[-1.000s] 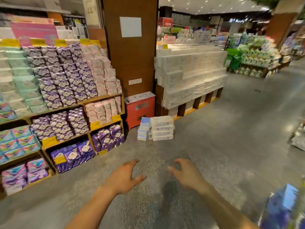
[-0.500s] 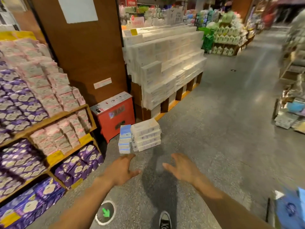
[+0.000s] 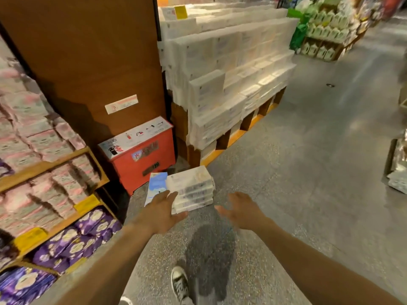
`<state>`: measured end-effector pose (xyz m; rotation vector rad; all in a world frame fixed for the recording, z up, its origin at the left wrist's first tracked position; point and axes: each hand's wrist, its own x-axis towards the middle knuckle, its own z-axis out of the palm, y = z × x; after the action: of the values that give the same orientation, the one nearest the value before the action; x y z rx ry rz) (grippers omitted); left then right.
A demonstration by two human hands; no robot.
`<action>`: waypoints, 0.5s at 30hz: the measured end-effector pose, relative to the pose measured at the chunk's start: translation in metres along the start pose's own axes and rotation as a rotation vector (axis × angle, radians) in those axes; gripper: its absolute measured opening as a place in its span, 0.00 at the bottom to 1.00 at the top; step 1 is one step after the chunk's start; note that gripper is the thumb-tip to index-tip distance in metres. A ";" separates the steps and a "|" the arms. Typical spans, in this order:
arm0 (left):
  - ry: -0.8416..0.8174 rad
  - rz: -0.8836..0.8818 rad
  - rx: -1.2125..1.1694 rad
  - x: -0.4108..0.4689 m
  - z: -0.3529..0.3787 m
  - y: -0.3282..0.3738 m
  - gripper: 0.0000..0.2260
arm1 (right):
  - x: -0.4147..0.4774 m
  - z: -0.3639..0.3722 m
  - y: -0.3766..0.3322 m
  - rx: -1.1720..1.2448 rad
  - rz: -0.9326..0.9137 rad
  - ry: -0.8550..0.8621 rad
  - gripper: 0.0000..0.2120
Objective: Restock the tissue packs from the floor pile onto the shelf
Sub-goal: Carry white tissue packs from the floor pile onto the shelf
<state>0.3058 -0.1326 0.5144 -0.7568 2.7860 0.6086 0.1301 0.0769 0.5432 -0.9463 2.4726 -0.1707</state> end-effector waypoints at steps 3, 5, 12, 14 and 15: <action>-0.043 -0.065 0.013 0.065 -0.007 -0.018 0.43 | 0.078 -0.013 -0.006 -0.047 0.006 -0.033 0.40; -0.070 -0.091 0.028 0.118 -0.009 -0.036 0.44 | 0.137 -0.018 -0.009 -0.098 0.012 -0.040 0.40; -0.110 -0.214 -0.002 0.297 0.034 -0.122 0.52 | 0.345 -0.004 -0.001 -0.051 0.075 -0.101 0.39; -0.109 -0.244 0.002 0.343 0.062 -0.148 0.45 | 0.404 0.015 0.007 -0.055 0.086 -0.125 0.41; -0.099 -0.251 0.021 0.364 0.078 -0.159 0.45 | 0.434 0.026 0.011 -0.066 0.090 -0.129 0.41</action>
<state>0.0845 -0.3842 0.2874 -1.0221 2.5491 0.5520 -0.1433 -0.1977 0.3462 -0.8426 2.4081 0.0021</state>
